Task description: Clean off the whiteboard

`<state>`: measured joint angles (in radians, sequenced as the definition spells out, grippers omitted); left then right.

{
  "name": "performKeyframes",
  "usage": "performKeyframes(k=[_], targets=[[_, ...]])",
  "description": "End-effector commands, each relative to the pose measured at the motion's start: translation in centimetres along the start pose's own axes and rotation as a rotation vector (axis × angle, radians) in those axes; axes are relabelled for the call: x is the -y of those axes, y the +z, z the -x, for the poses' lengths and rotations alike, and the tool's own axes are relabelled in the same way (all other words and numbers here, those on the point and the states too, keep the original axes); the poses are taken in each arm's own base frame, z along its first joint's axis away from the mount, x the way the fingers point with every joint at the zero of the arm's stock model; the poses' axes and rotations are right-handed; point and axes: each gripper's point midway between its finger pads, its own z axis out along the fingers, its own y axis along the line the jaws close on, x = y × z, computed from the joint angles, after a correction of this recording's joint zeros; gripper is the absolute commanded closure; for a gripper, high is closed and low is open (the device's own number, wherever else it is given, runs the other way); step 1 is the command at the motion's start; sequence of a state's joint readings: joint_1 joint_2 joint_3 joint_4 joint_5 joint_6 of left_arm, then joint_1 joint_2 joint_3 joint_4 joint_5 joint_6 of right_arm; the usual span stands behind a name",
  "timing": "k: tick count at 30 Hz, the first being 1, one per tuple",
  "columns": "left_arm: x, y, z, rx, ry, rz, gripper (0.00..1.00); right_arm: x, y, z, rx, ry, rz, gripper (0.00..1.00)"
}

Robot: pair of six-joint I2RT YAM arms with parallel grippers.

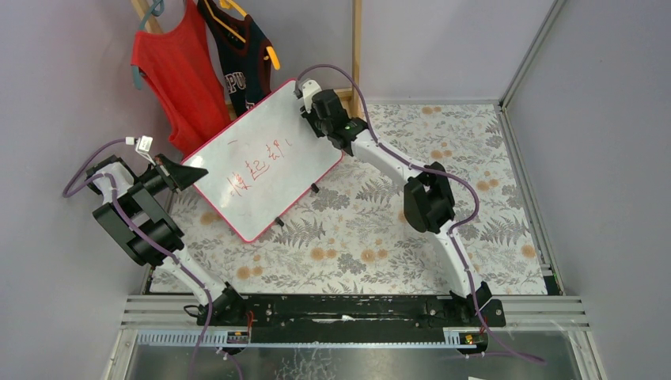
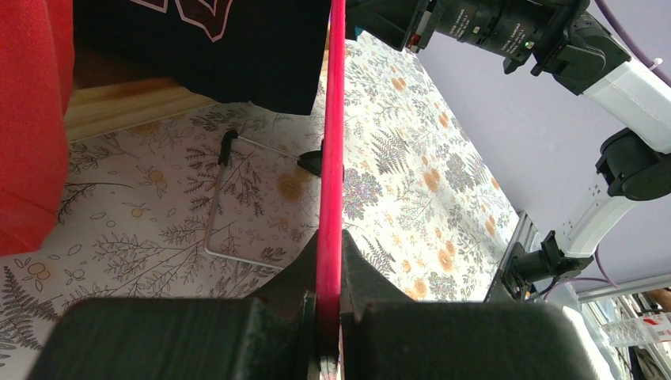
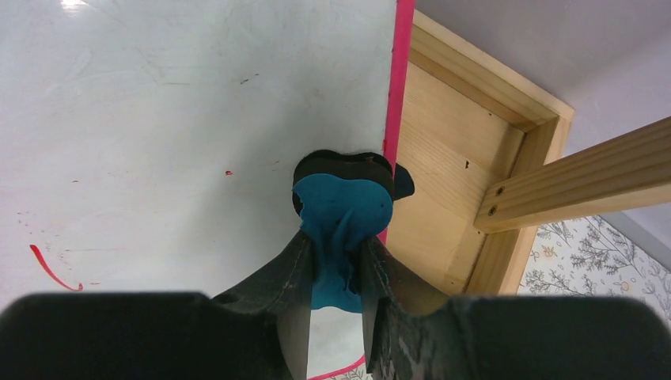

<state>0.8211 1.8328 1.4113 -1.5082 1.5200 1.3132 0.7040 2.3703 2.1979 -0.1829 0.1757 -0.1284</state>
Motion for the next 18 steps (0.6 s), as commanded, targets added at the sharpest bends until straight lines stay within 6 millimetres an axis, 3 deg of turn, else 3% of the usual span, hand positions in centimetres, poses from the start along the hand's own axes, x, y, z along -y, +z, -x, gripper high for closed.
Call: performKeyframes(k=[1, 10, 18], targets=[[-2.2, -1.0, -3.0, -0.126, 0.060, 0.049, 1.00, -0.2, -0.4, 1.7, 0.056, 0.035, 0.047, 1.00], [-2.1, -1.0, -3.3, -0.130, 0.056, 0.049, 1.00, -6.1, -1.6, 2.3, 0.077, 0.007, 0.247, 1.00], [-2.0, -1.0, -3.0, -0.128, 0.063, 0.049, 1.00, -12.5, -4.2, 2.9, 0.098, -0.045, 0.339, 1.00]])
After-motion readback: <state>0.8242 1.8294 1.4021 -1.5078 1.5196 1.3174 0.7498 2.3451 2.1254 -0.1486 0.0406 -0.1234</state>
